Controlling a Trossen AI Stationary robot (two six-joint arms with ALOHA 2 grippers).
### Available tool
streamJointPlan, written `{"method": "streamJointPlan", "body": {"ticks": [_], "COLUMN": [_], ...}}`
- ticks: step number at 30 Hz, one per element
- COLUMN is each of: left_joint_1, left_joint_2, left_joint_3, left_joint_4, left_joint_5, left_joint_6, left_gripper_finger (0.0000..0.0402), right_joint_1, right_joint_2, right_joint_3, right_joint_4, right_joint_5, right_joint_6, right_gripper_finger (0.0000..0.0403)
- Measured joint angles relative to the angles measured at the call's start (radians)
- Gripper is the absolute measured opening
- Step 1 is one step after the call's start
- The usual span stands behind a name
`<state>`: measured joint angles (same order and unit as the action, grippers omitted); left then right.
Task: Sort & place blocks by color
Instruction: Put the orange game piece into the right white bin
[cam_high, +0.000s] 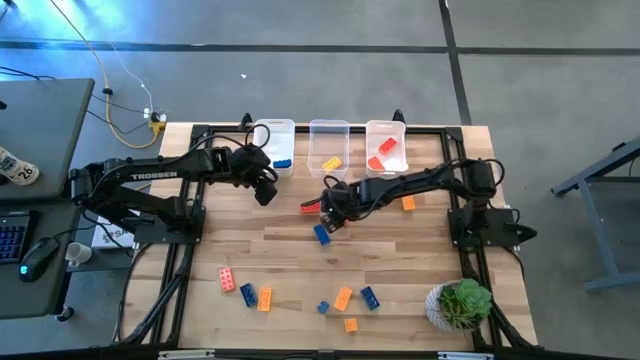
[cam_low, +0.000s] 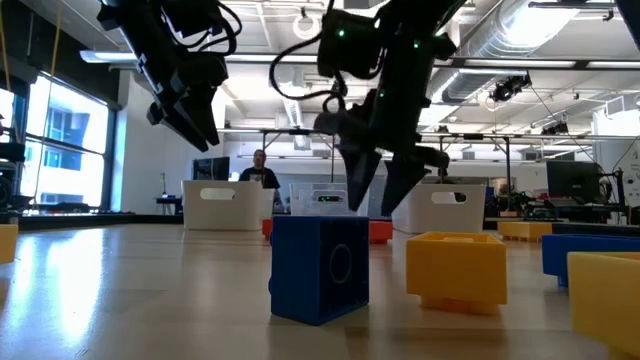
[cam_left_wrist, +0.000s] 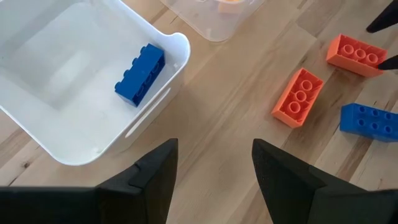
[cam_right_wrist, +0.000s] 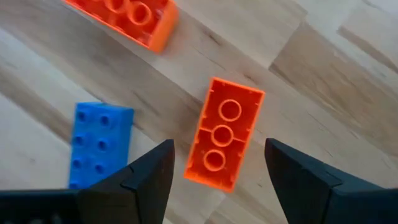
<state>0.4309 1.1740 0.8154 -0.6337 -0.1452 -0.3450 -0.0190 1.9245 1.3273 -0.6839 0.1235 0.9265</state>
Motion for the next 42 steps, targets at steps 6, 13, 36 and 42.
{"method": "streamJointPlan", "body": {"ticks": [6, 13, 36, 42], "left_joint_1": [0.0, 0.0, 0.0, 0.0], "left_joint_2": [0.0, 0.0, 0.0, 0.0], "left_joint_3": [0.0, 0.0, 0.0, 0.0], "left_joint_4": [0.0, 0.002, 0.002, 0.002], "left_joint_5": [0.0, 0.0, 0.003, 0.003], "left_joint_6": [0.0, 0.0, 0.026, 0.025], "left_gripper_finger": [0.0195, 0.0195, 0.0195, 0.0195], "right_joint_1": [-0.008, -0.008, -0.026, -0.065], "right_joint_2": [0.025, 0.069, -0.01, -0.115], "right_joint_3": [0.0, 0.0, -0.002, -0.002], "right_joint_4": [0.018, 0.021, -0.016, -0.057], "right_joint_5": [-0.031, -0.032, -0.039, 0.043], "right_joint_6": [-0.008, 0.001, -0.095, -0.099], "right_gripper_finger": [0.0236, 0.0236, 0.0107, 0.0107]}}
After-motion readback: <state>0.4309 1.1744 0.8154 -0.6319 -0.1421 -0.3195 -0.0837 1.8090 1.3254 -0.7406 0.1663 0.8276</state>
